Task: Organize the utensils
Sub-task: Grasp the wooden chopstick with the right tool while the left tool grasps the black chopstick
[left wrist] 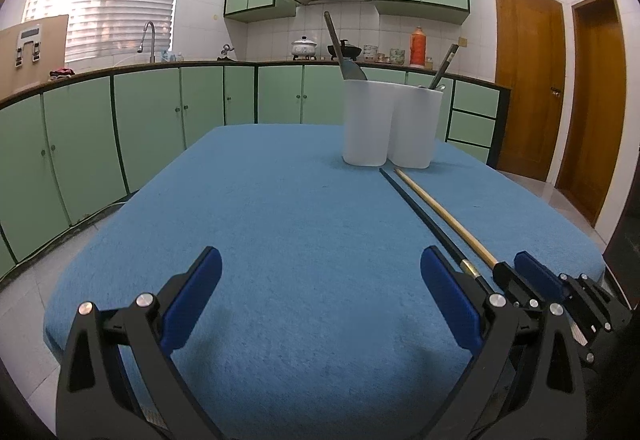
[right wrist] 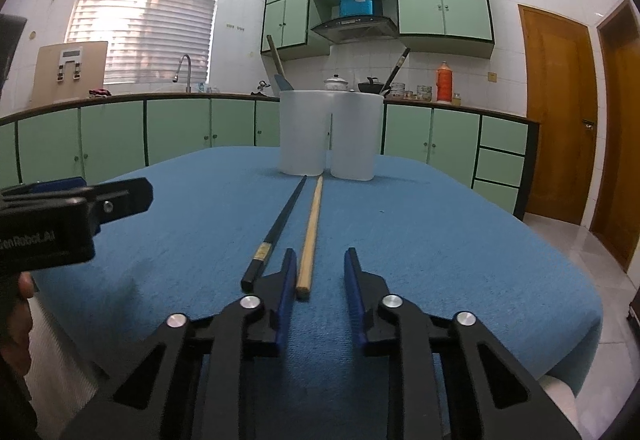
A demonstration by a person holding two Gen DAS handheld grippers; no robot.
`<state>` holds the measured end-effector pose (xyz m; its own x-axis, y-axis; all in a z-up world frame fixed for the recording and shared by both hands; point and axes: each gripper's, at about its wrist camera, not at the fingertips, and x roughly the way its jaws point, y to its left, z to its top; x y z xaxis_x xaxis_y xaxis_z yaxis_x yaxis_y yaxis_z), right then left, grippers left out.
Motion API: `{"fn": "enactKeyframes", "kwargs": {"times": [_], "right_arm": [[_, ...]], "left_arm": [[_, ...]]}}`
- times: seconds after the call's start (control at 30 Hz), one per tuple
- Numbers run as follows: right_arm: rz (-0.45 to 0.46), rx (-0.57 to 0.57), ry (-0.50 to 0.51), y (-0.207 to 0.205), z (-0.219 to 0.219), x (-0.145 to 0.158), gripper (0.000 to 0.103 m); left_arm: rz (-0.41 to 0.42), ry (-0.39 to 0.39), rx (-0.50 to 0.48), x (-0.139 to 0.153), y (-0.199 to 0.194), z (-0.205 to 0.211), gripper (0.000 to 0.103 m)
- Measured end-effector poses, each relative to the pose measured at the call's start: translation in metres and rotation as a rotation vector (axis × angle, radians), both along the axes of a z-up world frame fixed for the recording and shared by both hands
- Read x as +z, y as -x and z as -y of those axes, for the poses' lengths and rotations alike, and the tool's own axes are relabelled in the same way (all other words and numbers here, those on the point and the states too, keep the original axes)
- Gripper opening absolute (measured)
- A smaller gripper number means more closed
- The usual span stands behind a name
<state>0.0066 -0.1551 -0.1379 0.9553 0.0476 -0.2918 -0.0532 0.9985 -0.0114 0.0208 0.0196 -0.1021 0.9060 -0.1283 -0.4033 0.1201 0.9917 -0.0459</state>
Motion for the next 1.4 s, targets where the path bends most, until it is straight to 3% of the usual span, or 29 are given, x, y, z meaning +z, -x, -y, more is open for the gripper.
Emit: {"fn": "enactKeyframes", "kwargs": {"times": [0.23,0.77,1.17,1.23,1.3,1.4], "right_arm": [[-0.003,0.016,-0.001,0.002,-0.004,-0.001,0.007],[0.012,-0.009,-0.04,0.011,0.011,0.002,0.007],[0.019,-0.12,-0.08,0.019,0.051,0.005,0.006],[0.019,-0.133,-0.09,0.019,0.057,0.005,0.007],[0.021,-0.142,-0.098,0.02,0.062,0.005,0.006],[0.024,-0.143,-0.105,0.02,0.063,0.004,0.006]], "left_arm": [[0.006,0.0,-0.003,0.001,0.003,0.002,0.097],[0.001,0.001,-0.021,0.003,0.009,0.013,0.097],[-0.031,0.038,-0.091,-0.003,0.001,0.057,0.096],[-0.029,0.035,-0.103,-0.004,0.0,0.068,0.094],[-0.038,0.024,-0.112,-0.008,-0.002,0.081,0.077],[-0.051,0.023,-0.099,-0.017,-0.005,0.093,0.072]]}}
